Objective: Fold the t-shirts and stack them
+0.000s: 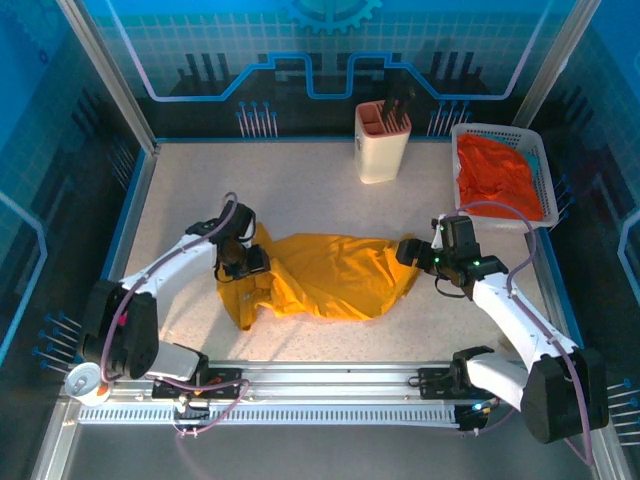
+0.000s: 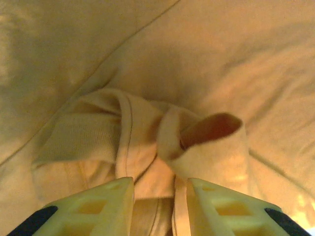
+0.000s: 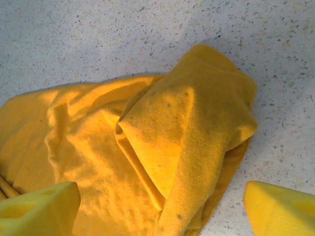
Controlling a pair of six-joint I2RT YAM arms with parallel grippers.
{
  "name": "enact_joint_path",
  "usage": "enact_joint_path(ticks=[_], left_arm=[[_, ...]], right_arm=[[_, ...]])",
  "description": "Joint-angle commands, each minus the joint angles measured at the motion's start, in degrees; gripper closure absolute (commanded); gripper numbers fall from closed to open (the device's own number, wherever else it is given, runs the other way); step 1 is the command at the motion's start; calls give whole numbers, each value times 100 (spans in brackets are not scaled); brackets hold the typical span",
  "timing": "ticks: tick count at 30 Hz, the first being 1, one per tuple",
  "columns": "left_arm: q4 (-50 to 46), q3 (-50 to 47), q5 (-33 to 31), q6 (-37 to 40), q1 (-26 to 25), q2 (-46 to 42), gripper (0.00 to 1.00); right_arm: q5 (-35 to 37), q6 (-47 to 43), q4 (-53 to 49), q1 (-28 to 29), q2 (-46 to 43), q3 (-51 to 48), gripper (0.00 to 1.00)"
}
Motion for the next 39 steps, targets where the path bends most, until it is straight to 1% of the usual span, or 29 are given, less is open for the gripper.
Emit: enact_joint_path(ticks=[1,4,7,10,12,16,19,22,27,30,32,37,39], left_arm=[[518,-87,301,-108,34,277,66],[738,-91,551,-342,17,407,71],[761,-3,550,-523,-39,332,83],[582,198,371,-667,-149,212,94],[424,368,349,-719,-227,218,97],[25,811,218,-728,-513,430,97],[-235,1173,58,-730,-815,734,96],[-304,1433,-12,-721,-1058,1095,91],[-361,1700,21,-640,-1257,1564,71],[-417,1702,5,-516,-1269,1517,56],[-496,1683,-107,-417,-1265,1362,49],[-769,1658,-235,-140,-1119,783,46],[-766,1523,-146,-92,-943,498,48]], right_arm=[[33,-95,-68,-3,-55,167,13],[33,-112,-59,-14,-37,168,13],[19,-113,-14,-34,-28,142,13],[-15,-91,41,-55,-13,102,13],[-46,-72,69,-55,20,92,13],[-92,-14,132,-64,51,48,13],[-147,25,194,-63,64,19,13],[-180,51,224,-61,86,19,13],[-169,25,202,-57,45,-7,13],[-105,-22,152,-59,-19,-34,13],[-95,-26,152,-66,-53,-73,13],[-117,9,226,-69,-36,-148,14],[-129,16,248,-66,-15,-149,14]])
